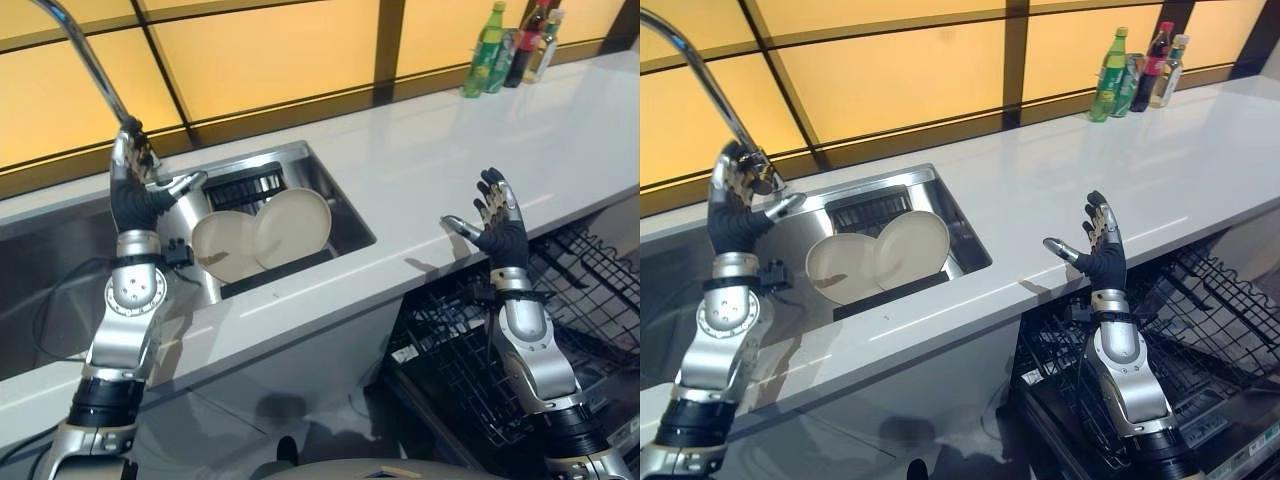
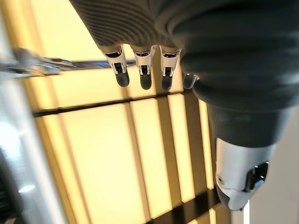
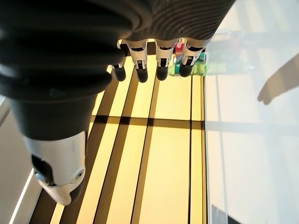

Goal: Pick up plates and place into dishwasher.

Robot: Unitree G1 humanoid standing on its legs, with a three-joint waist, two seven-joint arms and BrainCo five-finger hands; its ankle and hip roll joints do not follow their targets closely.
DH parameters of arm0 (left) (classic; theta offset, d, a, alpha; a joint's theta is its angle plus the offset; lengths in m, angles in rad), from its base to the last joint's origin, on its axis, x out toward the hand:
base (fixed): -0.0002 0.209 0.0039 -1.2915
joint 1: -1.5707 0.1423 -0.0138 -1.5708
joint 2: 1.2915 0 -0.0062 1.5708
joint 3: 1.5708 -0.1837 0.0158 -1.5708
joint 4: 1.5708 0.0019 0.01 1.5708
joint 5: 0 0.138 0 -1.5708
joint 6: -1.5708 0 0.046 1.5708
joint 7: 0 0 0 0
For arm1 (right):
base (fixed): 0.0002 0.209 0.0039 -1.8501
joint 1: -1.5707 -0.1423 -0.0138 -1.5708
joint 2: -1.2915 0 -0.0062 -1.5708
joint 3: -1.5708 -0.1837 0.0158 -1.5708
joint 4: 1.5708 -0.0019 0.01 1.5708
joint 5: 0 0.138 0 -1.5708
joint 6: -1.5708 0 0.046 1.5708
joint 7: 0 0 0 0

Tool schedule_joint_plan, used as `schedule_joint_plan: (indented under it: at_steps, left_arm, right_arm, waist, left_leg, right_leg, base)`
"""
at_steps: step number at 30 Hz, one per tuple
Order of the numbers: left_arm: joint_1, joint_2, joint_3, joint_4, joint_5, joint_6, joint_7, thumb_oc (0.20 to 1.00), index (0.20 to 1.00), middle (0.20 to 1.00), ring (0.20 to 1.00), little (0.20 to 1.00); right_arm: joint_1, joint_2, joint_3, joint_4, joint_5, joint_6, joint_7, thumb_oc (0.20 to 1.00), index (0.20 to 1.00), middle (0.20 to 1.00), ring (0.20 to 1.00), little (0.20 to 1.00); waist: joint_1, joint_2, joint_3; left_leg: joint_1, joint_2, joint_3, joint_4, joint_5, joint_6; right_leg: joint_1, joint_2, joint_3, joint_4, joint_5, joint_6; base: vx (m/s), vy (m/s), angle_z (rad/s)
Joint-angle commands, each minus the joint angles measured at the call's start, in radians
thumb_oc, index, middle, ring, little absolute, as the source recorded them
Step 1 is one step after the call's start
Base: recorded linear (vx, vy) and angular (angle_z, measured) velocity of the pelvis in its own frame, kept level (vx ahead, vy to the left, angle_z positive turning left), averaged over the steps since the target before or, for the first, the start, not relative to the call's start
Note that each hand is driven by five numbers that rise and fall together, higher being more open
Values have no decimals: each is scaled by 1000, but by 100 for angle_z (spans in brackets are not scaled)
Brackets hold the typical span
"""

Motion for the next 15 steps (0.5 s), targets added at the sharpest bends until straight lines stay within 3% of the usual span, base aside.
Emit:
schedule_joint_plan:
  at_steps: [1,6,15]
  left_arm:
    - [-107,55,-4,89,63,-48,-10,1000,1000,1000,1000,1000]
    - [-132,76,-48,121,71,-2,-55,1000,1000,1000,1000,1000]
    - [-176,80,-110,244,55,25,-58,1000,1000,1000,1000,1000]
  right_arm:
    - [-44,-27,-8,-57,22,-15,6,1000,1000,1000,1000,1000]
    - [-43,-39,-6,-51,23,1,24,1000,1000,1000,1000,1000]
    - [-87,-93,-7,-26,29,5,40,1000,1000,1000,1000,1000]
  waist:
    - [-20,24,-39]
    - [-49,40,-13]
    - [-86,66,67]
  left_leg:
    - [56,1,-14,53,-163,13]
    - [54,-16,9,53,-175,30]
    - [12,-42,31,68,-183,41]
  right_leg:
    - [-173,8,-10,77,79,6]
    - [-211,-4,26,107,79,20]
    - [-279,-25,82,132,81,37]
  base:
    - [107,97,-18]
    - [92,105,-18]
    - [35,124,-15]
